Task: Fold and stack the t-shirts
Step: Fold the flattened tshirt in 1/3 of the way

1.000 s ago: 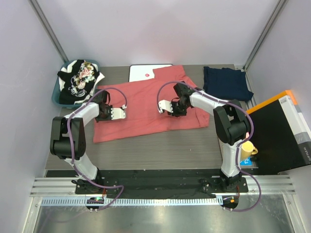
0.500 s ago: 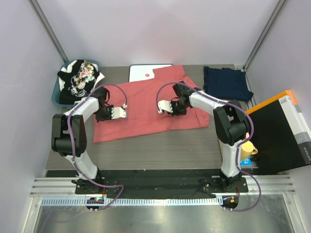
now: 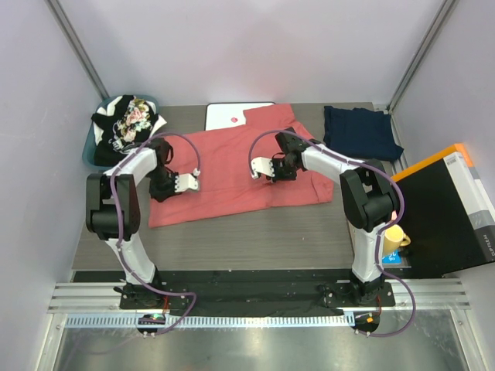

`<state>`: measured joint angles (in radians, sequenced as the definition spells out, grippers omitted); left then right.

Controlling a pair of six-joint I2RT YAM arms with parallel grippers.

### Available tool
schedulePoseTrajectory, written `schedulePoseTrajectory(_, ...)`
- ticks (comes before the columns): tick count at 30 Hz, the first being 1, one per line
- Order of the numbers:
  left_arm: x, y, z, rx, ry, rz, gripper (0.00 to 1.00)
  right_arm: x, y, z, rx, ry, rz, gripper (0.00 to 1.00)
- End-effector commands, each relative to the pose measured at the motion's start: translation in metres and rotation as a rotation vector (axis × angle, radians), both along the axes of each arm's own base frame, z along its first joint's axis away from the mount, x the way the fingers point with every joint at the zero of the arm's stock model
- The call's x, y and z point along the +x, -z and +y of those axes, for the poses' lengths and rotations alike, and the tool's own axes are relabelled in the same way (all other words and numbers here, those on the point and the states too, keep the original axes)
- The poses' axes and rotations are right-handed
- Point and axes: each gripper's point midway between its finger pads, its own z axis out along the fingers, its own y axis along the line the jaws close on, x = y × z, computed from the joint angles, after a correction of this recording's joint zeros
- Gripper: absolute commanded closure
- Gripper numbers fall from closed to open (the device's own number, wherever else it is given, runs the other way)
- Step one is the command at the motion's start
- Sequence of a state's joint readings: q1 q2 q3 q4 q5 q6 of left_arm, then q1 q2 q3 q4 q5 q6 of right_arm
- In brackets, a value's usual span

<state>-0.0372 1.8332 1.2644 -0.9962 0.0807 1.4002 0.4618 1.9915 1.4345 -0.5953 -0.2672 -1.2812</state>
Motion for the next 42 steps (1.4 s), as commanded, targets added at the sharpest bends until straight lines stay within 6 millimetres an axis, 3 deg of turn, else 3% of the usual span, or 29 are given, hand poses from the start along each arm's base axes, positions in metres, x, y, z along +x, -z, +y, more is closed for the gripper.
schedulePoseTrajectory(1, -0.003, -0.004, -0.001, -0.016, -0.006, 0.045, 0.88, 0.020, -0.034, 0.010, 0.036, -0.008, -0.107, 0.92)
schedulePoseTrajectory(9, -0.003, 0.012, 0.004, 0.013, -0.020, 0.062, 0.89, 0.023, -0.036, 0.012, 0.045, -0.007, -0.112, 0.92)
schedulePoseTrajectory(13, 0.002, 0.014, 0.005, 0.019, -0.027, 0.036, 0.98, 0.023, -0.037, 0.013, 0.046, -0.011, -0.114, 0.93)
schedulePoseTrajectory(28, 0.006, -0.014, 0.002, 0.005, -0.023, -0.005, 1.00, 0.025, -0.036, 0.013, 0.041, -0.014, -0.118, 0.94)
schedulePoseTrajectory(29, 0.009, -0.017, 0.003, 0.004, -0.041, -0.019, 0.94, 0.025, -0.037, 0.012, 0.042, -0.014, -0.121, 0.93)
schedulePoseTrajectory(30, 0.011, -0.020, 0.002, 0.001, -0.046, -0.029, 0.66, 0.025, -0.037, 0.012, 0.040, -0.011, -0.122, 0.92)
schedulePoseTrajectory(33, 0.014, -0.029, 0.001, -0.008, -0.043, -0.052, 0.50, 0.025, -0.036, 0.010, 0.036, -0.008, -0.121, 0.91)
schedulePoseTrajectory(37, 0.013, -0.028, 0.004, 0.006, -0.026, -0.055, 0.48, 0.024, -0.035, 0.012, 0.039, -0.010, -0.117, 0.90)
schedulePoseTrajectory(42, 0.013, -0.006, 0.007, 0.026, -0.025, -0.016, 0.48, 0.025, -0.035, 0.013, 0.046, -0.010, -0.118, 0.90)
